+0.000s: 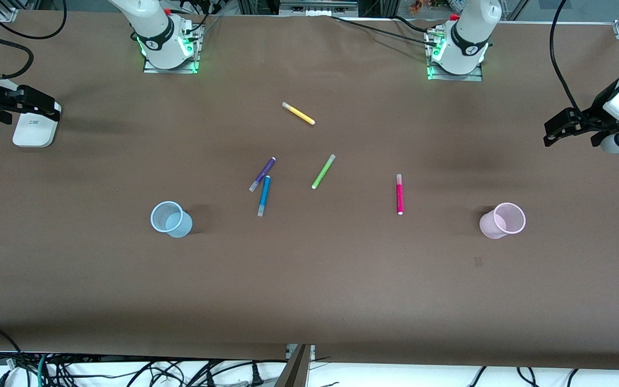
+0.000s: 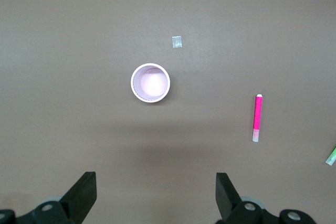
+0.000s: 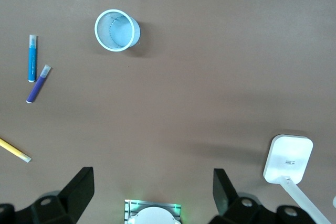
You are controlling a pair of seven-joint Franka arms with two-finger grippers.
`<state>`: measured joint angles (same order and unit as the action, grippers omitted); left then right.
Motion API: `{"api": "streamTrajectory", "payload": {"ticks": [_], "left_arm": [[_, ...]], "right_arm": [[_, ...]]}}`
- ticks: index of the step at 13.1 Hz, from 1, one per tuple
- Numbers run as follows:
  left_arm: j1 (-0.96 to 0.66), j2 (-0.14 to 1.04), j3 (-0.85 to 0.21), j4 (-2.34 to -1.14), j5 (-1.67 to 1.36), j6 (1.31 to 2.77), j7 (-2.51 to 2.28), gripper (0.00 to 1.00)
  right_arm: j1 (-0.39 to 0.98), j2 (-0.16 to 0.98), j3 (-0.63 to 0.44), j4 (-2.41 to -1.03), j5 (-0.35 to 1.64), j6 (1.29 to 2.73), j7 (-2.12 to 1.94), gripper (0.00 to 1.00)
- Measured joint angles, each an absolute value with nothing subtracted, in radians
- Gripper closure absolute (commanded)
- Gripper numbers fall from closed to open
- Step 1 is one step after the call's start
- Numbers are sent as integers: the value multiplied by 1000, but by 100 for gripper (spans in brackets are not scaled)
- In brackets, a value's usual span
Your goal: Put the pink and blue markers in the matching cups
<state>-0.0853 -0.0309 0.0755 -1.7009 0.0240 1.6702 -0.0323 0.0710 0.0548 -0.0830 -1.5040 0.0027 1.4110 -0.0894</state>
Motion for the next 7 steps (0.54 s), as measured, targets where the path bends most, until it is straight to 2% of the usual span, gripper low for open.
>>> {"api": "streamTrajectory", "payload": {"ticks": [7], "left_arm": [[-87,-29,75,-1701,24,1641,-32,0]], "right_arm": [[90,99,-82,-1504,3,1412,-95,0]]}}
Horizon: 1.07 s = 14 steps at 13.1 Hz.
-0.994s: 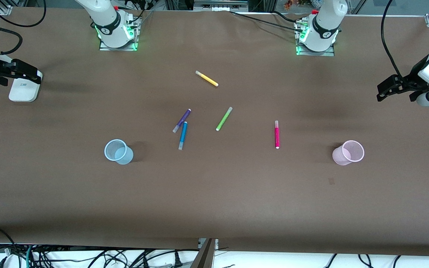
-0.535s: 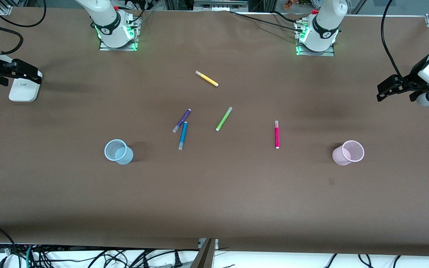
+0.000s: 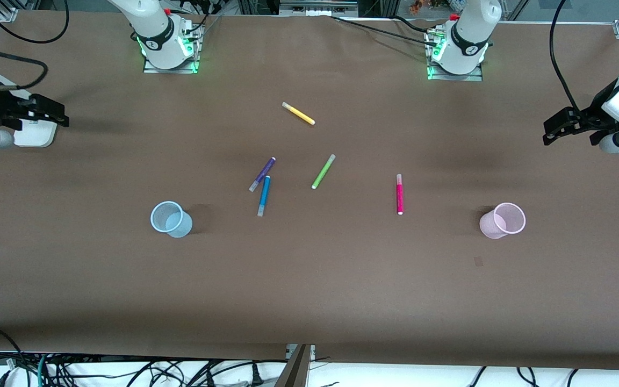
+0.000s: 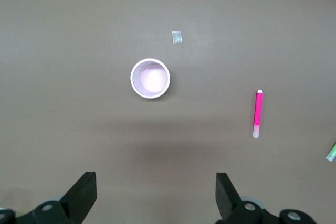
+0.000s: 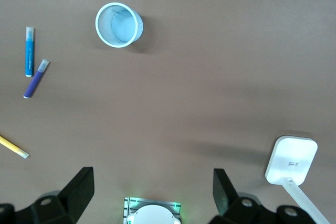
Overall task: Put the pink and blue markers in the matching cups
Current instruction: 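Move the right gripper to the blue marker while the left gripper reaches the pink marker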
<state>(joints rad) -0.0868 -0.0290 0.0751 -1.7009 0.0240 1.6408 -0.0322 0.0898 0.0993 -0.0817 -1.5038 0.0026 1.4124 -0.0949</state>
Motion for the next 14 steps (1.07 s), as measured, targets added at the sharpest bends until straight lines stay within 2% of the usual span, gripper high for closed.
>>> {"api": "streamTrajectory", "payload": {"ticks": [5,14], "left_arm": [[-101,-25,65,-1701,17,1591,-25,0],[-107,-5,31,-1710,-22,1513,150,0]], "right_arm": [[135,140,-81,-1503,5,1444,-76,0],[341,341,-75,-1510,12,1672,153,0]]}}
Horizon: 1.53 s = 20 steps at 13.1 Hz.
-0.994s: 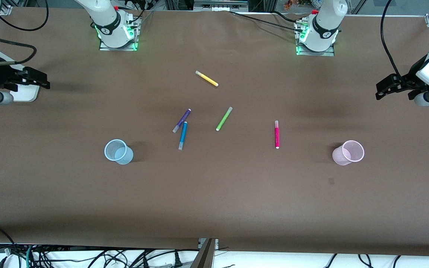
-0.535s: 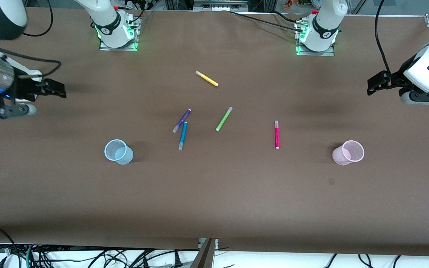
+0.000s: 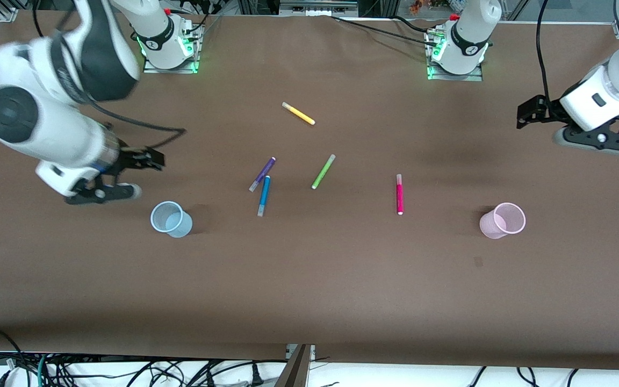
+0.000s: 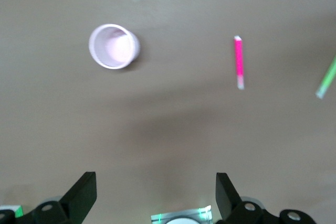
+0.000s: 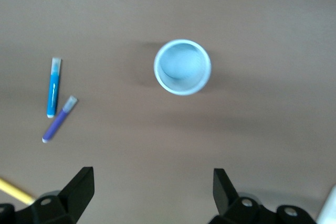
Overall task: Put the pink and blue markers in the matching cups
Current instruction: 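Move the right gripper to the blue marker while the left gripper reaches the pink marker, then grasp the blue marker with the right gripper while the left gripper grasps the pink marker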
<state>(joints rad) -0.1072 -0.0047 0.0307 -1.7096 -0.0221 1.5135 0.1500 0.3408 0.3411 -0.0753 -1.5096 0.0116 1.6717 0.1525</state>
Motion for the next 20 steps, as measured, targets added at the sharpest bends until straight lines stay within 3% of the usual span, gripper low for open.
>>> {"api": "streamTrajectory", "payload": {"ticks": [5,13,16,20], "left_arm": [[-111,27,-59,-1802,-26,1587,186,0],[-113,55,-164,-2217,-26,2238,188,0],[-118,170,-223,-2258,-26,2451,182,0],[-130,319,-232,-2257,-26,2630,180,0]], "right_arm": [[470,531,-74,-1511,12,1871,363,0],[569,688,-73,-1508,116,2134,556,2],[592,733,-73,-1507,117,2176,583,3],[597,756,-73,-1506,118,2199,584,6]]}}
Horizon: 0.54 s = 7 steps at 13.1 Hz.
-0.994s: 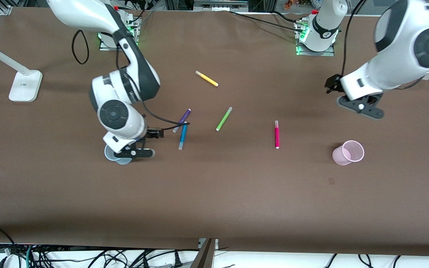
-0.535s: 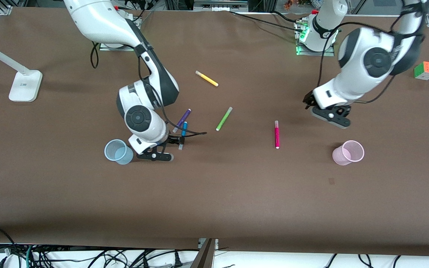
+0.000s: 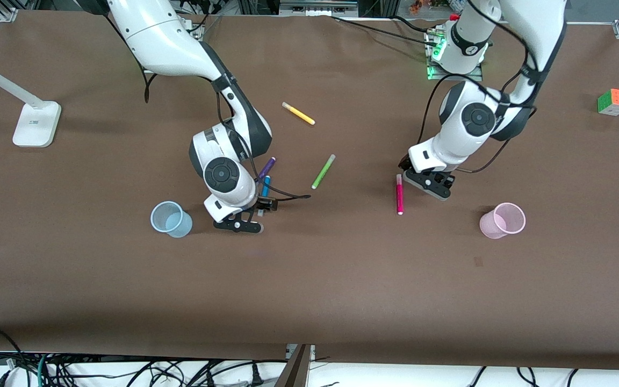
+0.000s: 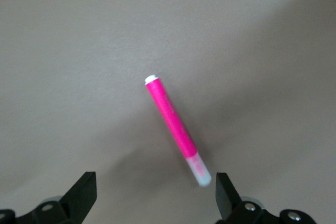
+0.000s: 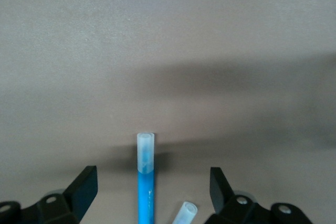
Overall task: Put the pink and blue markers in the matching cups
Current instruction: 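Grasp the blue marker with the right gripper while the left gripper grasps the pink marker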
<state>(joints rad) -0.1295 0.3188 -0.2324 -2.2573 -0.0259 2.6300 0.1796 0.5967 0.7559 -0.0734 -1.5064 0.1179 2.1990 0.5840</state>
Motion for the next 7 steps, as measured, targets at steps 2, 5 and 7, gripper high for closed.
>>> {"api": "streamTrajectory", "payload": {"ticks": [2,5,7], "left_arm": [[-147,367,-233,-2257,-26,2692,162,0],[-164,404,-234,-2257,-26,2716,132,0],[-184,414,-234,-2257,-26,2716,83,0]], "right_arm": [[612,775,-73,-1506,121,2235,588,7],[630,803,-73,-1506,122,2268,611,8],[640,811,-73,-1506,122,2269,616,13]]}}
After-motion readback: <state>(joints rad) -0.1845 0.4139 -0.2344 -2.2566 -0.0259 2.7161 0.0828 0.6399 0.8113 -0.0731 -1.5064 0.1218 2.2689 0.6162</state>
